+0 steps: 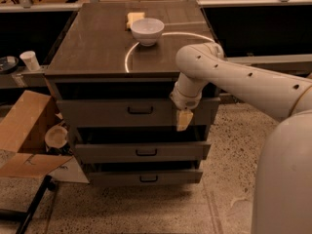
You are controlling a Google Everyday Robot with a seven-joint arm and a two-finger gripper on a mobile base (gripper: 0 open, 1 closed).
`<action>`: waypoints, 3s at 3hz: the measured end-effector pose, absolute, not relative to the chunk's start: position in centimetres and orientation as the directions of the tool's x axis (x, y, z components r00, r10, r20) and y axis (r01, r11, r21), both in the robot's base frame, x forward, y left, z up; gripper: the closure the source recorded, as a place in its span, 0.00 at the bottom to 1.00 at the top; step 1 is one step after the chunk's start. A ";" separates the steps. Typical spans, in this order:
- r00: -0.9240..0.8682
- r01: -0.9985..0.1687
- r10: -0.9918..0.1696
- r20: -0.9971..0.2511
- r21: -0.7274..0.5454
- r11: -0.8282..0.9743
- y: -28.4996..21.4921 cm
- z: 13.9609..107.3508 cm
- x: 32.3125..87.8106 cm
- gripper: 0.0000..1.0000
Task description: Open top drawer
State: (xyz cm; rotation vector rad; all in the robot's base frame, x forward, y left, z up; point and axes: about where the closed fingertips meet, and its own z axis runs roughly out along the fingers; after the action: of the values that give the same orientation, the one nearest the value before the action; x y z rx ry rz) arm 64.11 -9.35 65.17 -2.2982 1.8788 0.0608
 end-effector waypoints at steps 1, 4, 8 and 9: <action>0.203 -0.976 -0.968 -0.147 -0.107 -0.189 -9.2 65.5 63.5 0.63; 0.203 -0.976 -0.968 -0.147 -0.107 -0.189 -9.2 67.2 63.5 0.81; 0.232 -0.973 -0.960 -0.155 -0.052 -0.226 -8.9 65.9 60.5 0.00; 0.255 -0.964 -0.952 -0.167 0.032 -0.264 -8.6 64.7 56.0 0.16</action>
Offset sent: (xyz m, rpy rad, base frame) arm -0.0947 -0.0064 0.0505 0.0108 -0.0816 -0.0034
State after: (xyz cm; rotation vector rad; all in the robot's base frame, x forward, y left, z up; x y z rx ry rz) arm 56.01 -8.57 64.68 -2.4271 1.8573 0.2332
